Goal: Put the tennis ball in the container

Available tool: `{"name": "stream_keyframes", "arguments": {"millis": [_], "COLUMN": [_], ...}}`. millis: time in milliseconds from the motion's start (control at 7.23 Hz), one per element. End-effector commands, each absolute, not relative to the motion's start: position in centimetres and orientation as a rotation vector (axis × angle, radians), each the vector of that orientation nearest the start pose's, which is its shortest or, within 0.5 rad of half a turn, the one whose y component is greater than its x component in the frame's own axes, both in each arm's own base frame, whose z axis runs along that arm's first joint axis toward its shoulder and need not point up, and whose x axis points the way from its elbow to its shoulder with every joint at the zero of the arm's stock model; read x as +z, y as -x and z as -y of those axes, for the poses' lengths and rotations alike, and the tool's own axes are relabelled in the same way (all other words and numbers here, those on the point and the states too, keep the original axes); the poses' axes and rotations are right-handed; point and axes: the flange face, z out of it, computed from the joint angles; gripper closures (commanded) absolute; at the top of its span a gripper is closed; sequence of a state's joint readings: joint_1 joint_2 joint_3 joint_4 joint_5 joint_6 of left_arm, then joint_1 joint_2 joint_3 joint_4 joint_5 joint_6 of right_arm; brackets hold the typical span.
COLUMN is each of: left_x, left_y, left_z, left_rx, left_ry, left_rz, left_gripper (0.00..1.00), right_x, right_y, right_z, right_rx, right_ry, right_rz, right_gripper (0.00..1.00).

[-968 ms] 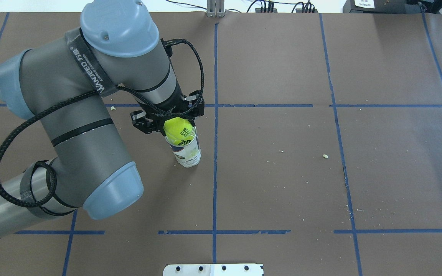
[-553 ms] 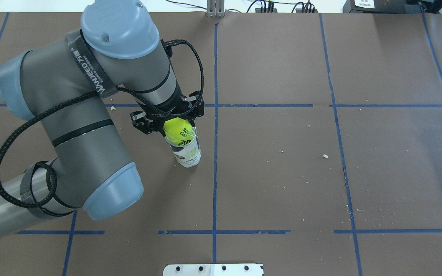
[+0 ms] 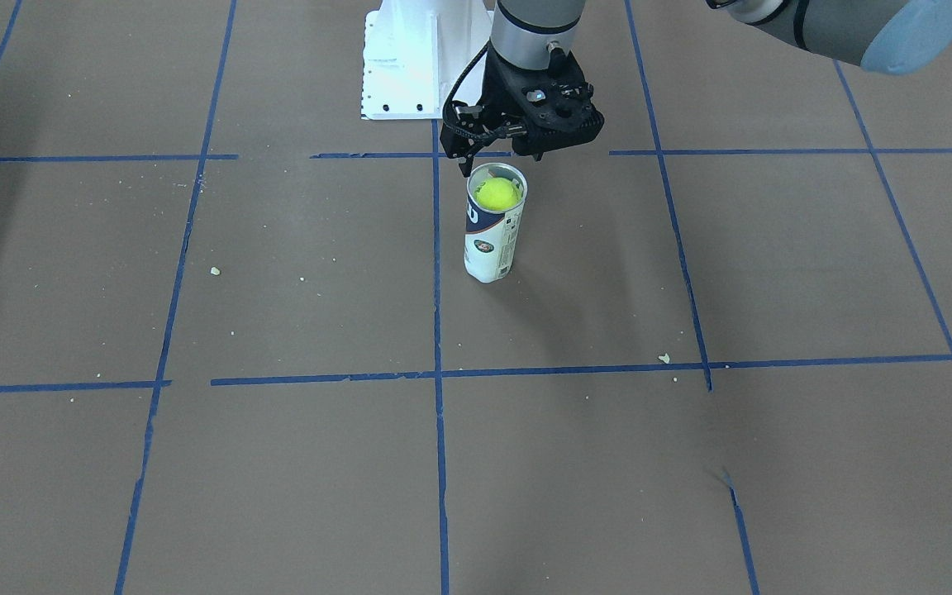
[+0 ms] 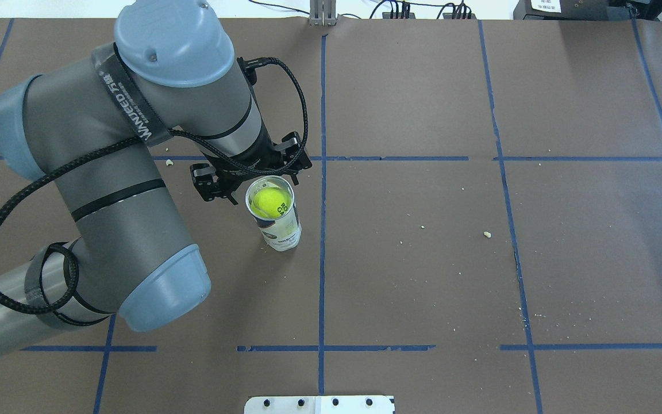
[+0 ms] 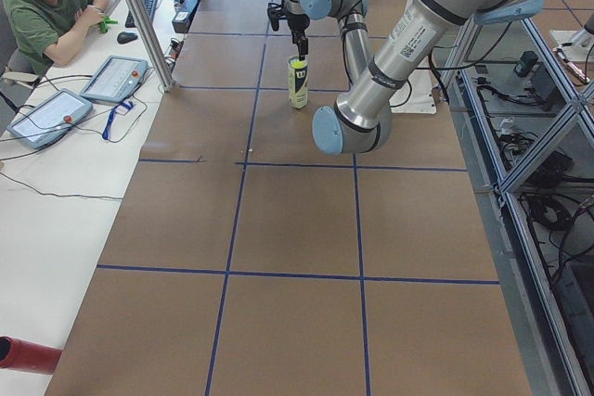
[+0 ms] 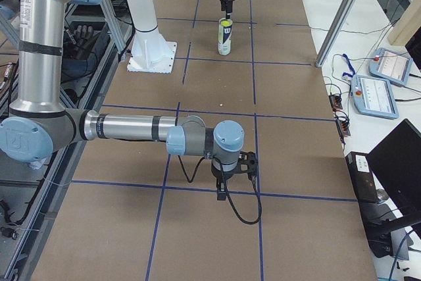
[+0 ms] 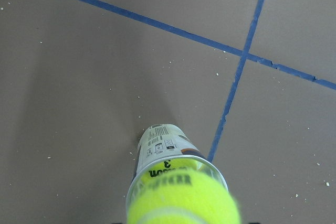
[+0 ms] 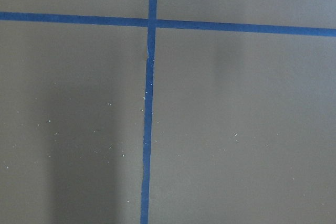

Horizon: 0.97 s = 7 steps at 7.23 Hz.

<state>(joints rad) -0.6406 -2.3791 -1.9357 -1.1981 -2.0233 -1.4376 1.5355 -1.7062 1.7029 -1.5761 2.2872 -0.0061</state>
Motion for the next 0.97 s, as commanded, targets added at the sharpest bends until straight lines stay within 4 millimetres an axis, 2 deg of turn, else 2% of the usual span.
{"name": "stream_keyframes", "arguments": {"millis": [0, 138, 277, 415, 553, 691, 830], "left_x": [10.4, 12.2, 14.5, 18.2, 24.0, 30.9, 37.3], "left_y": [-38.6, -35.3, -31.1, -26.9, -20.3, -13.5, -7.9], "left_z": [41.8, 43.4, 45.9, 48.6, 51.3, 53.6, 55.3], "left_rx": [-0.224, -0.184, -0.118, -0.055, 0.025, 0.100, 0.158], "left_ry": [0.037, -0.026, -0.108, -0.162, -0.174, -0.187, -0.194], "left_rz": [-0.909, -0.898, -0.868, -0.816, -0.805, -0.788, -0.745], "left_gripper": [0.00, 0.00, 0.00, 0.00, 0.00, 0.00, 0.00], "right_x": [66.0, 66.0, 66.1, 66.1, 66.1, 66.2, 66.1], "right_y": [-5.3, -5.3, -5.3, -5.3, -5.3, -5.3, -5.3], "right_z": [43.6, 43.6, 43.5, 43.6, 43.5, 43.5, 43.6], "right_rx": [-0.037, -0.037, -0.036, -0.036, -0.036, -0.036, -0.037], "right_ry": [0.016, 0.018, 0.019, 0.019, 0.019, 0.021, 0.018], "right_rz": [0.716, 0.716, 0.716, 0.716, 0.716, 0.716, 0.716], "right_gripper": [0.00, 0.00, 0.00, 0.00, 0.00, 0.00, 0.00]}}
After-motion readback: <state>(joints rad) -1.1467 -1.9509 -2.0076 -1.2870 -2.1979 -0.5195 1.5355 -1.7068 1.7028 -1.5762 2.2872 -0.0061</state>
